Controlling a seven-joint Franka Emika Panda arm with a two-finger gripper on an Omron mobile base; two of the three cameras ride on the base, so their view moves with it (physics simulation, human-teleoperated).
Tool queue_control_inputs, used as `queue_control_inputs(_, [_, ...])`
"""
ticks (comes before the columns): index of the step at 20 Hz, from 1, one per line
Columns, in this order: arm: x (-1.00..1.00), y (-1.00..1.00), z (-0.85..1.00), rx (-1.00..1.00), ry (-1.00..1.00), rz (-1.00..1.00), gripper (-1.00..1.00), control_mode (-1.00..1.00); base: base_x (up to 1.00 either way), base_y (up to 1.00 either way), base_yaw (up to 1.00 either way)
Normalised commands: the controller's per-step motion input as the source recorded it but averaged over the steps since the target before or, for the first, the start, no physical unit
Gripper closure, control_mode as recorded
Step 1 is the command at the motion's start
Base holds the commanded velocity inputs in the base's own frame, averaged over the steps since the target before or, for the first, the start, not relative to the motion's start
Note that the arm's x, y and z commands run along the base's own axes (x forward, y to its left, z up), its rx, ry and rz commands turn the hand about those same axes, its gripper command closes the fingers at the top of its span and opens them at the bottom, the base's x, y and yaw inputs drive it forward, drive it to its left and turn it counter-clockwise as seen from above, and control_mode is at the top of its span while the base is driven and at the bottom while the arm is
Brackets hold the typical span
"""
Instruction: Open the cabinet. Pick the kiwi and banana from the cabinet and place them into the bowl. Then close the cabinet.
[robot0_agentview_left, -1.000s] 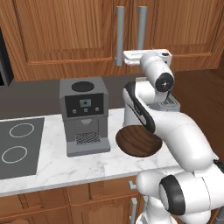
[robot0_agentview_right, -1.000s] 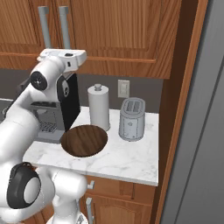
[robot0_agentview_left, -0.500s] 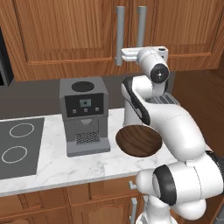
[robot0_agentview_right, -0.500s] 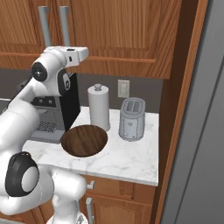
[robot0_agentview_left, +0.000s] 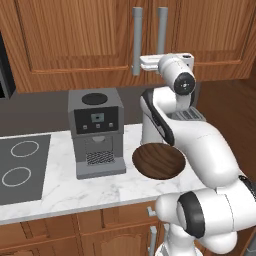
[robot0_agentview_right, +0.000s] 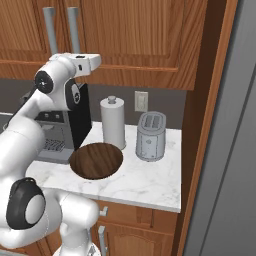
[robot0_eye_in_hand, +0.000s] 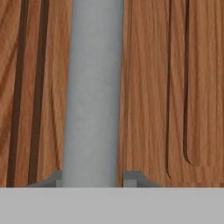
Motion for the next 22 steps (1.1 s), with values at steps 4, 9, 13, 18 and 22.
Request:
queue_control_inputs(4, [0.00,0.00,0.00,0.00,0.00,0.00,1.00,-1.00,0.00,0.00,0.00])
queue_control_inputs(9, [-0.03,-0.15,0.21,0.01,0.00,0.00,1.00,-1.00,0.00,0.00,0.00])
queue_control_inputs(13, [-0.33,-0.43,0.36,0.03,-0.01,0.00,1.00,-1.00,0.00,0.00,0.00])
queue_control_inputs(18, [-0.50,-0.64,0.33,0.02,-0.02,-0.01,1.00,-1.00,0.00,0.00,0.00])
queue_control_inputs(22, [-0.59,-0.82,0.29,0.02,0.00,-0.03,1.00,-1.00,0.00,0.00,0.00])
